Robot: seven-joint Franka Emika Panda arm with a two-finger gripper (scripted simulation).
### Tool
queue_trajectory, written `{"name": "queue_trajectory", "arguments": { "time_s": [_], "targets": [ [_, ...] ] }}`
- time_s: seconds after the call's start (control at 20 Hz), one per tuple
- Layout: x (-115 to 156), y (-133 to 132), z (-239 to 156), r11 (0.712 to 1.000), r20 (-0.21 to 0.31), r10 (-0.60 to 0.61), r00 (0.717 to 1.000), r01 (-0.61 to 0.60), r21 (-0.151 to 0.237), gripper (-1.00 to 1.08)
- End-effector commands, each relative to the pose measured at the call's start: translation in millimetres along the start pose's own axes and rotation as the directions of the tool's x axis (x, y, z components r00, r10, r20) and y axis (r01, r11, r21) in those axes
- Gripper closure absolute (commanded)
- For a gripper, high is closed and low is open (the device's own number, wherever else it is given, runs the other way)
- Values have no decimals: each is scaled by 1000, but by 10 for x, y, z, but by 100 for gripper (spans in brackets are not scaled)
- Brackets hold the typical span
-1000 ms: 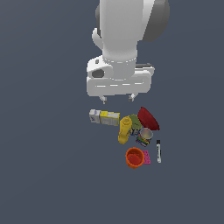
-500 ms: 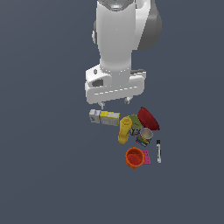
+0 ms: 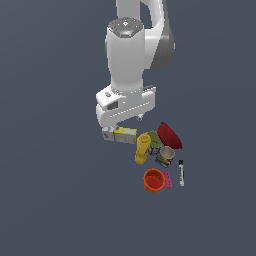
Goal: Pick up a designated object from a clutter of objects.
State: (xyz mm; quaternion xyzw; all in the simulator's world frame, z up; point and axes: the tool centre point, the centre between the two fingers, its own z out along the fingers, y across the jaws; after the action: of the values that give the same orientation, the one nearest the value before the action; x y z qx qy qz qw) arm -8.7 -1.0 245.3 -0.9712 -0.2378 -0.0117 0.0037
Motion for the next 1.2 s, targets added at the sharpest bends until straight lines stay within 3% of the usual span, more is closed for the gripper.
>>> {"name": "queue_trajectory", "arguments": {
  "time_s": [0.0, 0.55, 0.85, 1.15],
  "targets": [
    [-54, 10, 92, 998, 1, -59, 998, 59, 0, -92],
    [-312, 34, 476, 952, 8, -306, 952, 306, 2, -92],
    [-466, 35, 673, 901, 11, -434, 901, 434, 4, -92],
    [-629, 25, 860, 832, 14, -554, 832, 554, 8, -92]
  ]
}}
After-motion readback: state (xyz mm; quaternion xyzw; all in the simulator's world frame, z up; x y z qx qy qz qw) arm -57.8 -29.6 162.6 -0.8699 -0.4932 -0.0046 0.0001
